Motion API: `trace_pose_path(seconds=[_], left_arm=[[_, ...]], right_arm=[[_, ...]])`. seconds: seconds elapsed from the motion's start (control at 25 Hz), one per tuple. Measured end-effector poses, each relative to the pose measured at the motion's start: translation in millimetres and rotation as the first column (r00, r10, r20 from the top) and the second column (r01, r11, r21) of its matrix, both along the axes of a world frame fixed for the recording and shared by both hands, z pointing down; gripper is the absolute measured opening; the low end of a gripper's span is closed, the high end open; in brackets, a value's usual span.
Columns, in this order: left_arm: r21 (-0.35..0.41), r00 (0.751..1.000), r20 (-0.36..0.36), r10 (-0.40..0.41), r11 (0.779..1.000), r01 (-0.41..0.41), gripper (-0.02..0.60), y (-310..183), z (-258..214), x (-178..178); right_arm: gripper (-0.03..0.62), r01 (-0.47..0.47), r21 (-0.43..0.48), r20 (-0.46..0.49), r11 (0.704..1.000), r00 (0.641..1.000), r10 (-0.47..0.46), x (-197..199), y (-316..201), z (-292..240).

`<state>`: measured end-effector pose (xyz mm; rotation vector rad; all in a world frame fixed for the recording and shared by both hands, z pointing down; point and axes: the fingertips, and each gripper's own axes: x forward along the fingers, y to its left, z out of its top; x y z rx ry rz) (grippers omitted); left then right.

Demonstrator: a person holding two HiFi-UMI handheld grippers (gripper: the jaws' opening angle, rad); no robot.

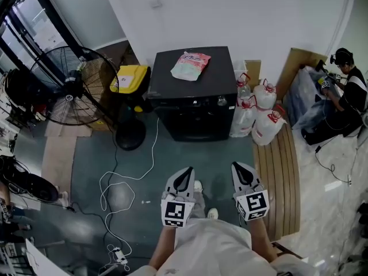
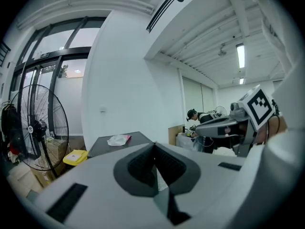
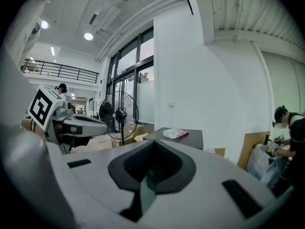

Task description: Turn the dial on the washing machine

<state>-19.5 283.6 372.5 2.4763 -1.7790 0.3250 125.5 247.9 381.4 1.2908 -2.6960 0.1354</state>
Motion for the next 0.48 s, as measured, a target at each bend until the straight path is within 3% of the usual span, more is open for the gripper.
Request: trace_pose_path(seconds=[0.48], left_arm=[[0.002, 0.997, -0.022, 0.068, 0.998, -0.068, 0.012, -76, 10, -21]], right_arm=[[0.008, -0.081, -0.009, -0.026, 0.997, 0.996, 0.081, -14, -64, 10]])
